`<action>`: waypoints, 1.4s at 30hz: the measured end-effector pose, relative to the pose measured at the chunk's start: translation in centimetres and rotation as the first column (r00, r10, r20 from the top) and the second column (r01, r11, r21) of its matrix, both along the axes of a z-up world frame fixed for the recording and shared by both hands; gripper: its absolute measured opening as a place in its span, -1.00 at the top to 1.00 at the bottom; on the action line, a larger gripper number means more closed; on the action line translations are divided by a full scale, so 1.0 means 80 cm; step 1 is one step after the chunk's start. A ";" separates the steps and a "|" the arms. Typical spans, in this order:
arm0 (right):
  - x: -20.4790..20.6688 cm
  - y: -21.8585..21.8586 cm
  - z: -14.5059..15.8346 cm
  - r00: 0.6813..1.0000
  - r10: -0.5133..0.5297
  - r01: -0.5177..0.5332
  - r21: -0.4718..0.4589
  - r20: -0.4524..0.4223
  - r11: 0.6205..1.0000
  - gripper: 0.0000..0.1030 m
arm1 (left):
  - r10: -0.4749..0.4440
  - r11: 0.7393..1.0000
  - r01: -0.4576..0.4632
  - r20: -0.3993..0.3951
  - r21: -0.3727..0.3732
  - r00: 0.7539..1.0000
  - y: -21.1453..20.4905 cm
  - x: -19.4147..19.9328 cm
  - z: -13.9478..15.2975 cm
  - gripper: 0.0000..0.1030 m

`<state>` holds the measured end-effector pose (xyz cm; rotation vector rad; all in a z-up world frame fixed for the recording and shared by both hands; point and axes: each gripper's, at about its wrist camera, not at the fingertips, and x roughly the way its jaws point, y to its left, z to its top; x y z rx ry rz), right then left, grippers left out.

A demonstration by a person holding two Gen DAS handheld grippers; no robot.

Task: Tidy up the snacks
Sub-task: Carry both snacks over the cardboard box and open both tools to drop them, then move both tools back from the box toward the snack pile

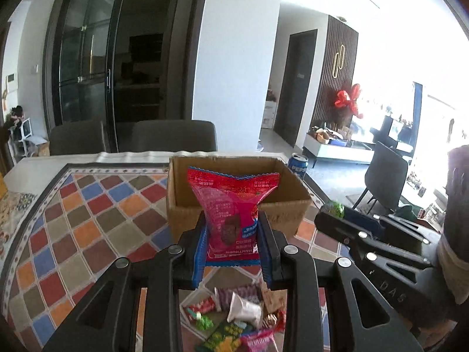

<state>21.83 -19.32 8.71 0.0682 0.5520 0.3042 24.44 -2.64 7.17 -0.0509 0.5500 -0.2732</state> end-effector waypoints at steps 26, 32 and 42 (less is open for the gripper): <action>0.186 0.013 0.019 0.995 0.027 -0.031 -0.040 -0.099 0.999 0.47 | -0.011 0.998 0.023 -0.198 0.057 0.980 -0.004 0.205 -0.014 0.41; 0.209 0.014 0.001 0.993 0.008 -0.017 -0.075 -0.120 0.997 0.37 | 0.025 0.998 -0.009 -0.234 0.070 0.972 -0.001 0.218 -0.027 -0.03; 0.173 0.008 0.013 0.995 -0.036 0.029 -0.085 -0.088 0.996 0.06 | 0.058 0.993 -0.040 -0.175 0.107 0.983 0.004 0.164 -0.005 -0.13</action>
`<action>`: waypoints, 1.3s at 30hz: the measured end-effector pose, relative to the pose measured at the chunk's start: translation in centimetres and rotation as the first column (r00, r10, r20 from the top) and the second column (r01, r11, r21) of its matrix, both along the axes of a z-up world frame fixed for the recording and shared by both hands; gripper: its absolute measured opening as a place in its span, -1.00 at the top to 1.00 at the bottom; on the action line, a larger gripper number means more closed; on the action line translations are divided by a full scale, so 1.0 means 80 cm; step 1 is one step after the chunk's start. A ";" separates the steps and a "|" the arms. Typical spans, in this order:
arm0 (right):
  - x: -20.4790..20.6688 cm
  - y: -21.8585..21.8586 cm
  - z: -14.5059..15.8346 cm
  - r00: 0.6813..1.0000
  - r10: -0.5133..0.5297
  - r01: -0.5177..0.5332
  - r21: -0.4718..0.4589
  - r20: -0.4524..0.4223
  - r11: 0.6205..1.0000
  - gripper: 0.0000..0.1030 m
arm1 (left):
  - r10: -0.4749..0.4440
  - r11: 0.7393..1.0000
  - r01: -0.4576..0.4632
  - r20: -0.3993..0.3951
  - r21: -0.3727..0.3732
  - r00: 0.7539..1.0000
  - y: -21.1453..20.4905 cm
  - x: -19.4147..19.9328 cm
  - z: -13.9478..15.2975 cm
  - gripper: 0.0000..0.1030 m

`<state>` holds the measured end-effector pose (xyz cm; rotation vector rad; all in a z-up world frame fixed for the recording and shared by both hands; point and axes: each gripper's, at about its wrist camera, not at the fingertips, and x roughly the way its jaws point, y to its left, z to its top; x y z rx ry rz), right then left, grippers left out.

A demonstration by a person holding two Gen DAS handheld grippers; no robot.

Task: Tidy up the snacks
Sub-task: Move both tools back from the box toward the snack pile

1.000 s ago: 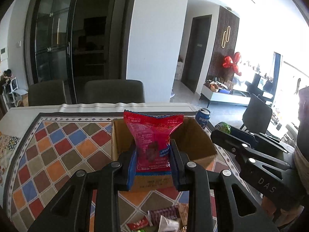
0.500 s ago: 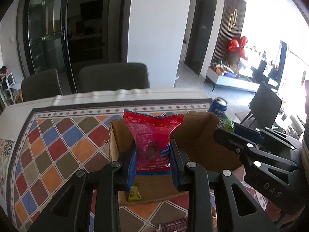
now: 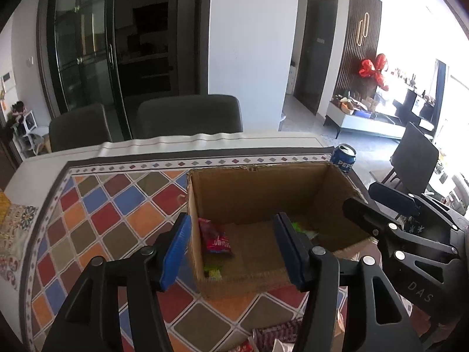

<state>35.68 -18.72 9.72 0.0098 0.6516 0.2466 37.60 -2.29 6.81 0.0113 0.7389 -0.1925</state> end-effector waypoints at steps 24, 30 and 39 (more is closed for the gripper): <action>-0.156 0.009 0.020 0.998 0.031 -0.033 0.043 0.058 0.999 0.06 | -0.031 0.999 0.027 0.161 0.027 0.986 0.009 -0.184 0.033 -0.34; -0.189 0.007 0.003 0.999 0.029 -0.030 0.033 0.041 0.999 0.06 | -0.059 0.998 0.056 0.133 0.025 0.989 0.007 -0.215 0.010 -0.37; -0.223 0.003 -0.030 1.000 0.021 -0.021 -0.002 -0.007 1.000 0.06 | -0.079 0.997 0.079 0.055 0.007 0.995 0.005 -0.247 -0.043 -0.37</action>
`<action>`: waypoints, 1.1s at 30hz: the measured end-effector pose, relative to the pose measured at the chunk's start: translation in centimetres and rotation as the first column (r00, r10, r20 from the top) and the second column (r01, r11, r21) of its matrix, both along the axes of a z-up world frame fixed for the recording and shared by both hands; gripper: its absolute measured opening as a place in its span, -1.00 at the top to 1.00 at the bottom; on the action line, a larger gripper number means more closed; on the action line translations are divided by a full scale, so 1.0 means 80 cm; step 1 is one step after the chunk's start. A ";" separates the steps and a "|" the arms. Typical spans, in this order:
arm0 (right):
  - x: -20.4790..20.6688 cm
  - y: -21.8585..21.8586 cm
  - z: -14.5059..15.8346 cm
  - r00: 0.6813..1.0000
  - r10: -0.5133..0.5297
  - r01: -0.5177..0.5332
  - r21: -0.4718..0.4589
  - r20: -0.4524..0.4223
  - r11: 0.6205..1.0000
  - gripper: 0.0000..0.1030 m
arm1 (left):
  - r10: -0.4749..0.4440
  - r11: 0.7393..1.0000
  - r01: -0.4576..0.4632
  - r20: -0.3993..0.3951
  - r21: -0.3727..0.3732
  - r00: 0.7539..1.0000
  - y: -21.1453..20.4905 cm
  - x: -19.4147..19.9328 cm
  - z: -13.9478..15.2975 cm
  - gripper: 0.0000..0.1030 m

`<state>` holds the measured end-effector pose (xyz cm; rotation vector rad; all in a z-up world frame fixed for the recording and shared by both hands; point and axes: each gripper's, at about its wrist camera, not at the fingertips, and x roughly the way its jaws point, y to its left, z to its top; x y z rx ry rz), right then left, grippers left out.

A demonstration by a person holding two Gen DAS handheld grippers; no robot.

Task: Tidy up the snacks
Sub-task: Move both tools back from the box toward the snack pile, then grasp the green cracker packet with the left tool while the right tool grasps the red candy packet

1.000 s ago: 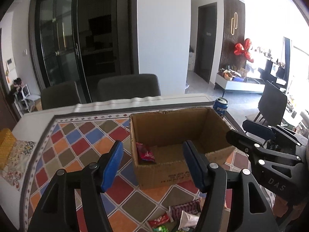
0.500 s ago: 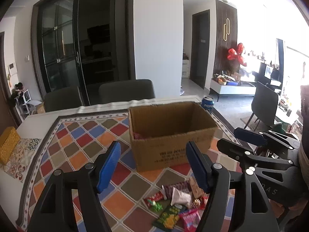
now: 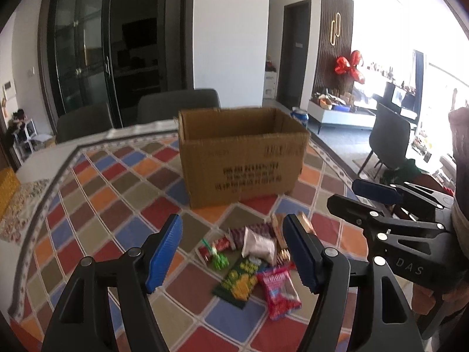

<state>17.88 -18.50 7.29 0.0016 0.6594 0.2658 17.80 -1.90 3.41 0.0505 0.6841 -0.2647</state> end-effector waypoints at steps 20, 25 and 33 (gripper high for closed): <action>-0.014 0.001 -0.118 0.963 -0.017 0.009 -0.031 -0.270 0.999 0.06 | -0.035 0.997 0.048 -0.219 0.057 0.975 -0.001 0.001 -0.120 -0.37; -0.007 0.003 -0.137 0.952 -0.027 0.015 -0.041 -0.303 0.999 0.06 | -0.035 0.996 0.057 -0.265 0.075 0.964 -0.005 0.017 -0.148 -0.36; 0.006 -0.002 -0.156 0.941 -0.059 0.045 -0.049 -0.333 0.998 0.06 | -0.053 0.989 0.093 -0.304 0.117 0.951 -0.016 0.033 -0.179 -0.36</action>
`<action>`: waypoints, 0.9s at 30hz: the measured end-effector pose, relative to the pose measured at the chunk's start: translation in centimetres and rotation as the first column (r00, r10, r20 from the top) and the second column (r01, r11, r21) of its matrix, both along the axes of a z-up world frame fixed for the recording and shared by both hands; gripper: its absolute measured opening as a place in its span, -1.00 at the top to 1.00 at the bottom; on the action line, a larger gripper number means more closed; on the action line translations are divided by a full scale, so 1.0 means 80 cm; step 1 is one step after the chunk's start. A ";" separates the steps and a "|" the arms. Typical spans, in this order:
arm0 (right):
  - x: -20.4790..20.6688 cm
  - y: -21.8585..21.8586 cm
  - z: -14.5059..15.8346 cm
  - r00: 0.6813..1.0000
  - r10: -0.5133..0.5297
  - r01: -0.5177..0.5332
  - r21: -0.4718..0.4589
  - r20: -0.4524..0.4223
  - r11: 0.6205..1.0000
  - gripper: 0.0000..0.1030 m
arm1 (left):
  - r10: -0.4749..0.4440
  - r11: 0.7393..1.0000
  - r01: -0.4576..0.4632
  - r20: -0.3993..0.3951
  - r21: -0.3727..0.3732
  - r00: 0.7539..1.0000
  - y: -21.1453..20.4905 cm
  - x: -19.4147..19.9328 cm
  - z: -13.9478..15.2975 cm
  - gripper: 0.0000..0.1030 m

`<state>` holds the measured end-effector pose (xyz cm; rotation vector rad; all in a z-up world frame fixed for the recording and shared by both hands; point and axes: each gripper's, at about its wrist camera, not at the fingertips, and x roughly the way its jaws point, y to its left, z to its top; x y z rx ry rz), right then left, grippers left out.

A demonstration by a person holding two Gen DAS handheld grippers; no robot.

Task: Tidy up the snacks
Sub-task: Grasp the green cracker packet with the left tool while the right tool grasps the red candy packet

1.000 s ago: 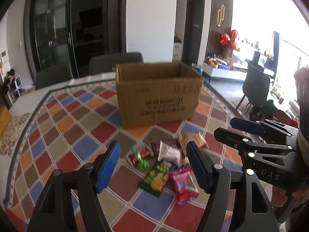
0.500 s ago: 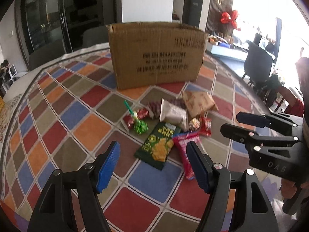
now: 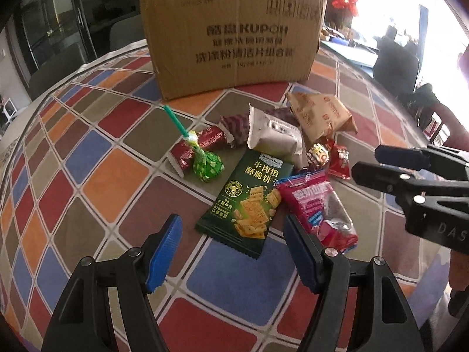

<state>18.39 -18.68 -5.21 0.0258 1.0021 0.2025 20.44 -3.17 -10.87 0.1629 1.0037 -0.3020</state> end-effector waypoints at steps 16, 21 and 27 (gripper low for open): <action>0.024 -0.009 -0.013 0.999 -0.028 0.030 0.049 -0.031 0.998 0.07 | -0.020 1.000 0.019 -0.020 -0.022 1.000 -0.019 0.036 -0.014 -0.33; 0.030 -0.013 -0.020 0.998 -0.035 0.038 0.061 -0.048 0.997 0.16 | -0.009 0.999 0.008 -0.017 -0.037 1.000 -0.024 0.043 -0.015 -0.28; 0.037 -0.014 -0.028 0.997 -0.041 0.045 0.073 -0.062 0.996 0.28 | -0.012 0.999 0.011 -0.010 -0.053 1.000 -0.029 0.047 -0.013 -0.04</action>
